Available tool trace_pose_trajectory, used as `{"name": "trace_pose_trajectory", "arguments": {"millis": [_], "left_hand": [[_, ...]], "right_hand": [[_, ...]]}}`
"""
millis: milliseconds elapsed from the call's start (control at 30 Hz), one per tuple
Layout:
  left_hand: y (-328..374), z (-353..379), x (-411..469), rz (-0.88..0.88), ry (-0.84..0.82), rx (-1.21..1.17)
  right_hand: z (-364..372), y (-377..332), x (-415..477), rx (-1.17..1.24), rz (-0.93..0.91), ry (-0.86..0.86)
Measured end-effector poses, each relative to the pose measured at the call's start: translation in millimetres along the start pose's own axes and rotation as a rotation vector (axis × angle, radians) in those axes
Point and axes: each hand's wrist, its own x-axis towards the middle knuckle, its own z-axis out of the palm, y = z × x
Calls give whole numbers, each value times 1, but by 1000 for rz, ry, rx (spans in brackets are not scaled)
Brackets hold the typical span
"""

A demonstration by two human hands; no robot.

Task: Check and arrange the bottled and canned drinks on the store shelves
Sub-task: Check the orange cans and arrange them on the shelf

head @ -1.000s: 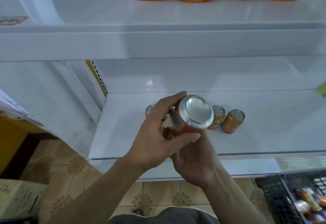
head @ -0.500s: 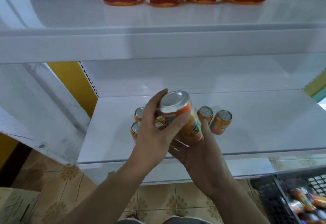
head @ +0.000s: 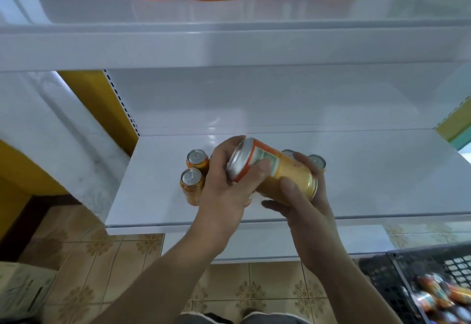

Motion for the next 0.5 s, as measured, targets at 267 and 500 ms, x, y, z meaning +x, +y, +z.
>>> {"name": "trace_pose_trajectory", "arguments": {"millis": [267, 500], "left_hand": [[17, -23, -3, -114, -66, -113], [28, -39, -6, -65, -171, -70]], "right_hand": [[15, -9, -9, -388, -152, -117], [31, -14, -13, -298, 46, 46]]}}
